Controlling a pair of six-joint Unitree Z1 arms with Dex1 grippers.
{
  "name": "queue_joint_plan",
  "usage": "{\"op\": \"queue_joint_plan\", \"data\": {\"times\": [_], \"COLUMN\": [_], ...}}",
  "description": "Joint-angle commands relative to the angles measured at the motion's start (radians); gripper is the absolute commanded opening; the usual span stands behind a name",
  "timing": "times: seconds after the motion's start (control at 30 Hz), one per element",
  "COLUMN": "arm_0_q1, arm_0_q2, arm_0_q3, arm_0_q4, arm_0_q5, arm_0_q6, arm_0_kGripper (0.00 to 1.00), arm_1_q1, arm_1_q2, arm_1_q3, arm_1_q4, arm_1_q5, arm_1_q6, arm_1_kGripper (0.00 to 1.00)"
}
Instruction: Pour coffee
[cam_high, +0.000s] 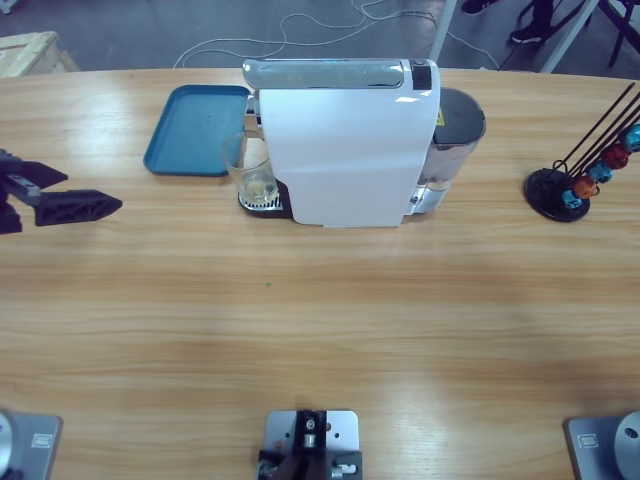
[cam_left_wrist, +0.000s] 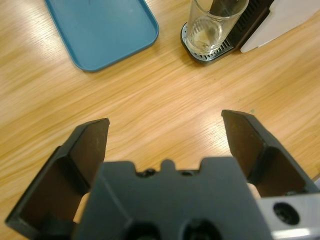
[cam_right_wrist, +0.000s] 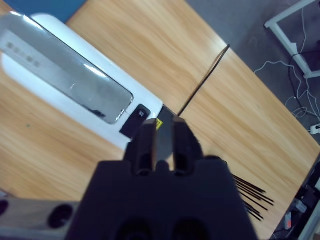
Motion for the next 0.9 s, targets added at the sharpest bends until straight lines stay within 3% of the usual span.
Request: {"op": "queue_joint_plan", "data": {"times": [0.03,0.17,0.2,0.23,0.27,0.3,0.5,0.9], "arm_0_q1": [0.007,0.007,0.007,0.007,0.007,0.007,0.007,0.007], "arm_0_q2": [0.027,0.029,0.029,0.030,0.030,0.031,0.030,0.030], "arm_0_q3": [0.036,0.036,0.036,0.036,0.036,0.036,0.038,0.039], "arm_0_q4": [-0.013,-0.013,-0.013,-0.013,-0.013,-0.013,-0.014,-0.014], "arm_0_q5": [-0.015,-0.015,-0.015,-0.015,-0.015,-0.015,-0.018,-0.024], "arm_0_q6": [0.012,0.013,0.013,0.013,0.013,0.013,0.013,0.013], "arm_0_kGripper": [0.982,0.982,0.982,0.982,0.982,0.982,0.982,0.982], "arm_1_q1": [0.004,0.005,0.005,0.005,0.005,0.005,0.005,0.003], "arm_1_q2": [-0.088,-0.065,-0.048,-0.030,-0.009,0.017,0.145,0.153], "arm_1_q3": [0.049,0.060,0.064,0.071,0.078,0.080,0.078,0.154], "arm_1_q4": [0.032,0.030,0.028,0.026,0.017,0.011,-0.006,-0.057], "arm_1_q5": [0.080,0.080,0.083,0.093,0.099,0.101,0.086,0.051], "arm_1_q6": [-0.007,-0.001,0.000,-0.003,-0.011,-0.016,-0.017,0.002], "arm_1_kGripper": [1.000,1.000,0.945,0.571,0.118,0.000,0.000,0.000]}}
